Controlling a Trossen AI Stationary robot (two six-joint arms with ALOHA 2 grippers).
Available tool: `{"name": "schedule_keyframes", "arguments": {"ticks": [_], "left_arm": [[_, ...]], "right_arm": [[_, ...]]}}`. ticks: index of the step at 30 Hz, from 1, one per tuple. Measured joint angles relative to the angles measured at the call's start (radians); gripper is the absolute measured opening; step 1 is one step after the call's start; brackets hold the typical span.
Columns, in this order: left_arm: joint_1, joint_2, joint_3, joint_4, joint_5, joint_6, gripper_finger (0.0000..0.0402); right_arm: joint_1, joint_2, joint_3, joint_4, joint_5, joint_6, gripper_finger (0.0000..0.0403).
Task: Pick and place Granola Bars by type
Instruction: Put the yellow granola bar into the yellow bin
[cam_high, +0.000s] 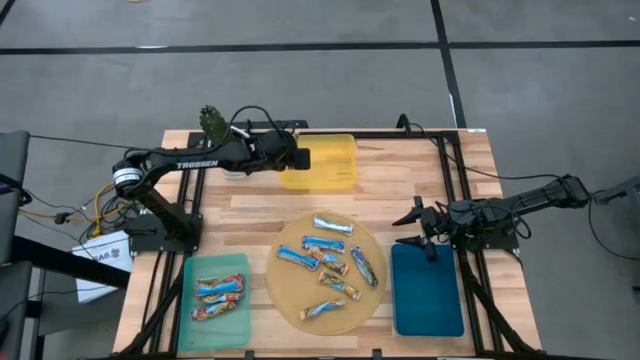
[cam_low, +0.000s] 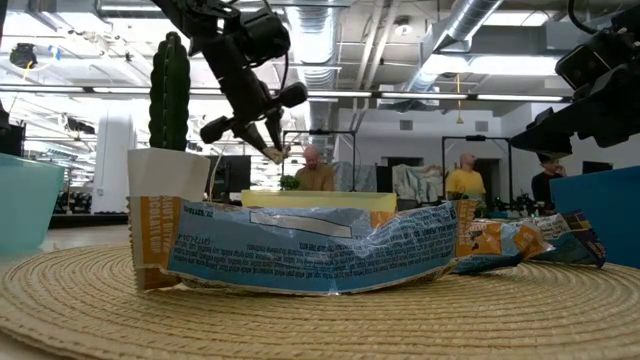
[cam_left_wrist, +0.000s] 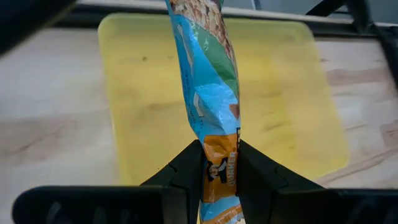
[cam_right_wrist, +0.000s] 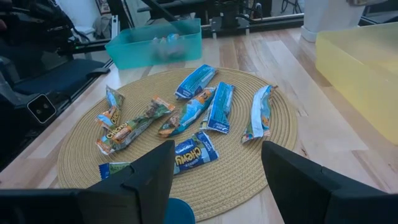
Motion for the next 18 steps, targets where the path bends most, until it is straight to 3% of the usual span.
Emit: {"name": "schedule_keyframes", "arguments": {"ticks": [18], "left_arm": [[-0.001,0.139,-0.001,0.022,0.093,-0.051,0.0075]], "right_arm": [[0.000,0.000,0.000,0.000,0.000,0.000,0.0234]]}}
